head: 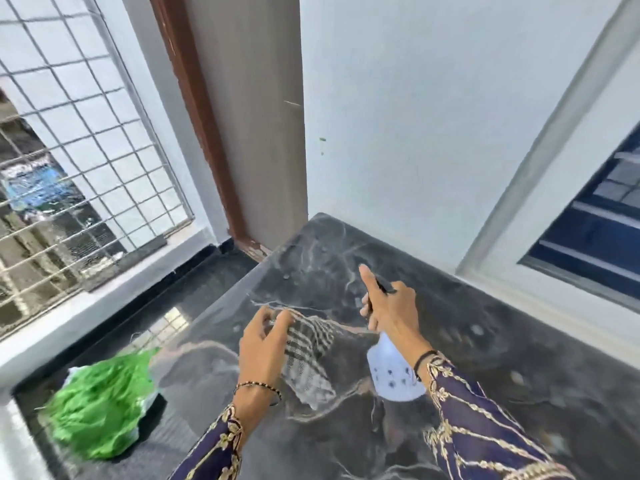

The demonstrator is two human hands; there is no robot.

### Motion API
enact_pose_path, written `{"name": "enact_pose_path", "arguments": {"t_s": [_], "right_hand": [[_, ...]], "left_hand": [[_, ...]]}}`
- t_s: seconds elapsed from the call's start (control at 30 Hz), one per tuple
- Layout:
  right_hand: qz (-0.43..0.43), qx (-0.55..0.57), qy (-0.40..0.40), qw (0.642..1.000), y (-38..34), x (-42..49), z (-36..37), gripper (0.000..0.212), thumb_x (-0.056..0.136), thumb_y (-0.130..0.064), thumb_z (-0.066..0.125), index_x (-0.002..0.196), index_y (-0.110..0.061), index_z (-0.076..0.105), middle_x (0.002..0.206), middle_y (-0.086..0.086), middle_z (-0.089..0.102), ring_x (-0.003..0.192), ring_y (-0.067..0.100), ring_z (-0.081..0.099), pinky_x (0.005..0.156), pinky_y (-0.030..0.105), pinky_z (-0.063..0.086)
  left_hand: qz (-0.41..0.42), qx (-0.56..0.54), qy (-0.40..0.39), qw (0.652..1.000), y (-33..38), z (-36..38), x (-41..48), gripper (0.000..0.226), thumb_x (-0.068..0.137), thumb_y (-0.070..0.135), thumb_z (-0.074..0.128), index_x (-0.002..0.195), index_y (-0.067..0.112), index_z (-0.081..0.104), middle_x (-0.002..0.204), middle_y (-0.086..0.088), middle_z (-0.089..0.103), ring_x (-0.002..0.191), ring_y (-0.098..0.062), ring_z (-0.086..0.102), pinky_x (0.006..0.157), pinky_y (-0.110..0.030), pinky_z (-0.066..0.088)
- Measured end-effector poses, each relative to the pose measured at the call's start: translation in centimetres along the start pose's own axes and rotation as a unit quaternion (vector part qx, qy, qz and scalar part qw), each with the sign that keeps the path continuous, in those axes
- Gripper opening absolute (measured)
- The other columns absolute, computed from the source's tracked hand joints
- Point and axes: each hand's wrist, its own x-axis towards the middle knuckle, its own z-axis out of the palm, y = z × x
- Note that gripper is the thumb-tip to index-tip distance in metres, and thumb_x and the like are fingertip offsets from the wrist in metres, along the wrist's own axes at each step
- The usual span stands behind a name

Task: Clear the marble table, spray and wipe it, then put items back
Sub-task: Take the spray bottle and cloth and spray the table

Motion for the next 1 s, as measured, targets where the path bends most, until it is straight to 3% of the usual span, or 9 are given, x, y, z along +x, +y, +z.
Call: {"name": "enact_pose_path", "arguments": {"t_s": [0.07,0.13,0.4,0.57,0.7,0.77,0.87,0.93,1.0], "right_hand": [[0.008,-0.054,0.027,0.998,-0.6,2.7,2.1,0.077,0.072,-0.086,0.059,0.058,-0.011,0.064,0.049,0.011,0.067,0.035,0.024,0.058,0.04,0.028,0.048],[0.001,-0.137,0.05,0.989,-0.9,4.5,3.6,0.081,0.076,-0.088,0.049,0.061,-0.01,0.064,0.048,0.003,0.067,0.034,0.02,0.061,0.046,0.033,0.055],[0.024,-0.128,-0.033,0.991,-0.5,2.3,7.1,0.085,0.077,-0.083,0.058,0.069,0.001,0.07,0.052,0.009,0.07,0.033,0.019,0.06,0.038,0.027,0.053],[0.003,-0.216,-0.054,0.975,-0.3,-3.4,10.8,0.09,0.077,-0.088,0.051,0.065,-0.001,0.069,0.056,0.012,0.07,0.044,0.027,0.063,0.049,0.041,0.061],[0.011,-0.159,-0.124,0.979,-0.5,-8.0,13.4,0.089,0.073,-0.086,0.057,0.065,0.001,0.07,0.056,0.009,0.072,0.035,0.023,0.059,0.046,0.039,0.058],[0.003,-0.145,-0.139,0.98,-0.5,-10.4,14.6,0.086,0.072,-0.086,0.06,0.061,0.0,0.067,0.055,0.011,0.071,0.033,0.021,0.056,0.038,0.031,0.049],[-0.021,-0.193,-0.134,0.972,0.0,-13.5,16.0,0.082,0.075,-0.088,0.053,0.051,-0.009,0.057,0.051,0.011,0.065,0.041,0.027,0.058,0.045,0.032,0.048],[-0.022,-0.235,-0.119,0.964,0.4,-15.1,16.3,0.086,0.077,-0.088,0.05,0.062,-0.004,0.062,0.064,0.016,0.069,0.052,0.032,0.064,0.054,0.04,0.056],[0.001,-0.201,-0.116,0.973,1.0,-16.5,15.8,0.082,0.075,-0.085,0.056,0.066,-0.004,0.067,0.063,0.017,0.071,0.041,0.026,0.06,0.044,0.033,0.051]], "left_hand": [[-0.01,-0.015,0.014,1.0,-0.4,-0.5,2.4,0.017,0.088,0.026,0.061,0.076,0.014,0.06,0.061,0.012,0.062,0.055,-0.002,0.053,0.055,-0.017,0.044],[-0.023,-0.038,0.023,0.999,-0.9,-1.2,4.0,0.016,0.089,0.024,0.06,0.079,0.011,0.061,0.067,0.004,0.064,0.06,-0.01,0.056,0.062,-0.028,0.046],[-0.035,-0.069,0.086,0.993,-2.1,-6.1,4.9,0.015,0.086,0.027,0.059,0.077,0.015,0.058,0.071,-0.001,0.064,0.064,-0.015,0.057,0.063,-0.032,0.045],[-0.003,-0.042,0.136,0.99,-2.2,-11.3,3.8,0.018,0.086,0.033,0.057,0.082,0.016,0.055,0.08,-0.016,0.066,0.066,-0.025,0.058,0.061,-0.044,0.052],[-0.004,-0.026,0.165,0.986,-3.1,-15.9,3.3,0.016,0.087,0.031,0.056,0.083,0.015,0.055,0.083,-0.015,0.067,0.068,-0.024,0.057,0.064,-0.044,0.05],[-0.004,-0.025,0.174,0.984,-3.6,-18.2,2.8,0.015,0.087,0.03,0.056,0.082,0.016,0.055,0.079,-0.009,0.064,0.068,-0.019,0.056,0.061,-0.037,0.047],[-0.004,-0.015,0.18,0.984,-4.4,-20.9,1.8,0.018,0.088,0.032,0.056,0.082,0.015,0.054,0.077,0.0,0.059,0.065,-0.013,0.051,0.054,-0.025,0.041],[-0.003,-0.008,0.173,0.985,-4.8,-22.3,1.2,0.019,0.087,0.033,0.055,0.082,0.015,0.053,0.079,0.0,0.06,0.066,-0.013,0.052,0.055,-0.025,0.041],[0.002,-0.002,0.169,0.986,-5.2,-23.3,0.7,0.02,0.086,0.032,0.056,0.082,0.013,0.053,0.079,-0.003,0.062,0.067,-0.015,0.053,0.058,-0.03,0.043]]}}
